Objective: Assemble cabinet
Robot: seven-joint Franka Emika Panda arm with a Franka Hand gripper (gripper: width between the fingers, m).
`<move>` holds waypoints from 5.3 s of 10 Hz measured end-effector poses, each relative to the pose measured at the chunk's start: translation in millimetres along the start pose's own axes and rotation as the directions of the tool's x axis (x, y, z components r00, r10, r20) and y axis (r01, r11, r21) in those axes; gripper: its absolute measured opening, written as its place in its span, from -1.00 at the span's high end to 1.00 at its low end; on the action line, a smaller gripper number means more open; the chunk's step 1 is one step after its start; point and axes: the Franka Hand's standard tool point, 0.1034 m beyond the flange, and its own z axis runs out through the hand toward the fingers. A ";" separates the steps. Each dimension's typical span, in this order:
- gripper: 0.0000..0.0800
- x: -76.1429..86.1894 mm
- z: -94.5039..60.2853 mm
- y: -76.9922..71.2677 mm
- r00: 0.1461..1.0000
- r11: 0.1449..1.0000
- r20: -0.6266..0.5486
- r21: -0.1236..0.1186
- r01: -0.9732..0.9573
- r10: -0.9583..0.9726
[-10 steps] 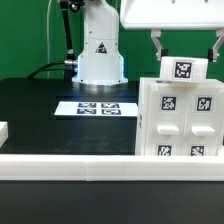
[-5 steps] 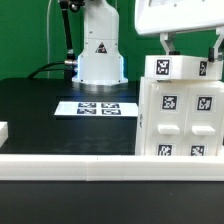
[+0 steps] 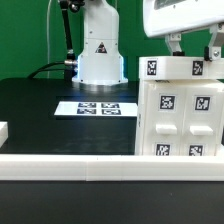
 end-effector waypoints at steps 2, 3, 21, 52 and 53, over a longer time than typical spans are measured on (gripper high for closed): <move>-0.40 -2.7 -0.4 -1.6 0.981 0.981 0.005 0.009 -0.193 0.193; -0.40 -3.9 -0.4 -3.0 0.957 0.957 0.009 0.023 -0.291 0.291; -0.99 3.9 -22.3 -23.6 0.989 0.990 0.113 0.088 -0.108 0.097; -0.99 32.4 -4.6 1.1 -0.774 -0.767 0.087 0.100 0.634 -0.628; -0.99 34.1 0.2 2.5 -0.772 -0.765 0.092 0.105 0.635 -0.629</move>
Offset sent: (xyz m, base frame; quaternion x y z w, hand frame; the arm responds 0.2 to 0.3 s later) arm -0.0112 -0.0023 -0.0074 -0.0031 0.0236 0.2349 0.9717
